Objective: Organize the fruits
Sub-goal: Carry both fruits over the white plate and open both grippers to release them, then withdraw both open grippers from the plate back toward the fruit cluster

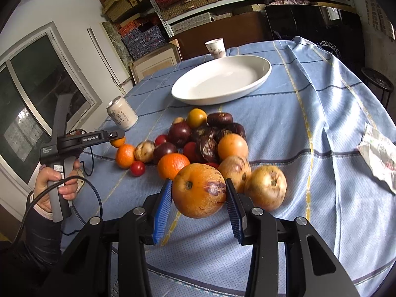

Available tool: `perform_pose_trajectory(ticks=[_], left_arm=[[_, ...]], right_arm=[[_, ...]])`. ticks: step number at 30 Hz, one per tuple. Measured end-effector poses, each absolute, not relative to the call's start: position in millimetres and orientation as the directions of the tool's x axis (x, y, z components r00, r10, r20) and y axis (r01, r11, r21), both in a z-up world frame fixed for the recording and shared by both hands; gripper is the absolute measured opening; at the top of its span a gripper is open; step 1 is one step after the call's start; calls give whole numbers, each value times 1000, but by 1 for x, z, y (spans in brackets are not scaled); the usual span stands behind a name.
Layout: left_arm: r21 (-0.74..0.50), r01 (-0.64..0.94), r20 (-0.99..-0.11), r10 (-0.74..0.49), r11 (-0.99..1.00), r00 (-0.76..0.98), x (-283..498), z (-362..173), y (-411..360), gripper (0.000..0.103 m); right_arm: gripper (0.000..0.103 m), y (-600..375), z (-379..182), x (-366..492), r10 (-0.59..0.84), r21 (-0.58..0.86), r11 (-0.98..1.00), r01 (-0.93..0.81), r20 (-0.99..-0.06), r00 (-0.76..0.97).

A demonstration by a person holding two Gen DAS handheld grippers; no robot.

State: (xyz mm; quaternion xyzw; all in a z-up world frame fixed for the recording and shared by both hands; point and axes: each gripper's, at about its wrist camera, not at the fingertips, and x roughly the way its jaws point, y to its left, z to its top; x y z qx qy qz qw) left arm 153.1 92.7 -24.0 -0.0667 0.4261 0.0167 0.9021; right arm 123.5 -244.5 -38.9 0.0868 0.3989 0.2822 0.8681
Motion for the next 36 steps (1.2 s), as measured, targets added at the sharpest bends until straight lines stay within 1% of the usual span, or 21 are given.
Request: perform_pose_trajectory(ticks=[3, 5, 8, 12, 14, 19, 22, 27, 28, 29, 30, 31, 33, 35, 36], left_arm=[[-42, -25, -720, -13, 999, 694, 152, -6, 73, 37], [-10, 27, -696, -26, 1000, 717, 155, 4, 59, 37], [-50, 94, -686, -102, 994, 721, 170, 17, 45, 37], [-117, 166, -679, -201, 979, 706, 219, 32, 24, 37], [-145, 192, -695, -238, 971, 678, 249, 31, 14, 37], [-208, 161, -794, -262, 965, 549, 322, 2, 1, 37], [-163, 136, -820, -211, 977, 532, 341, -14, -1, 37], [-163, 122, -837, -203, 979, 508, 355, -29, -2, 37], [-152, 114, -840, -190, 982, 509, 355, -30, -2, 41], [-144, 109, -843, -179, 984, 507, 355, -31, -1, 50], [-134, 96, -843, -164, 986, 512, 354, -30, 1, 68], [-122, 70, -836, -140, 990, 531, 351, -26, 5, 79], [-142, 54, -809, -147, 988, 569, 340, -13, 14, 85], [-153, 53, -794, -155, 987, 588, 326, 0, 21, 88], [-157, 53, -782, -157, 986, 603, 314, 6, 25, 92]], right_arm=[[43, -245, -22, 138, 589, 391, 805, -447, -622, 516], [43, -244, -10, 152, 606, 398, 791, -464, -607, 514], [43, -239, 7, 183, 603, 380, 793, -476, -596, 530], [43, -228, 11, 242, 588, 396, 807, -439, -617, 523], [43, -218, 6, 275, 570, 394, 819, -418, -644, 510], [43, -194, -26, 331, 513, 378, 852, -362, -739, 436], [43, -185, -41, 345, 480, 353, 869, -346, -768, 424], [43, -174, -48, 355, 472, 338, 870, -358, -780, 411], [45, -172, -49, 354, 468, 335, 871, -359, -785, 405], [45, -171, -50, 355, 465, 332, 873, -358, -790, 401], [47, -171, -49, 354, 470, 339, 870, -359, -789, 395], [51, -173, -46, 353, 478, 343, 866, -364, -783, 398], [55, -179, -34, 341, 482, 334, 863, -378, -767, 423], [60, -190, -19, 320, 498, 333, 855, -397, -741, 451], [64, -198, -12, 306, 516, 345, 847, -405, -718, 467]])
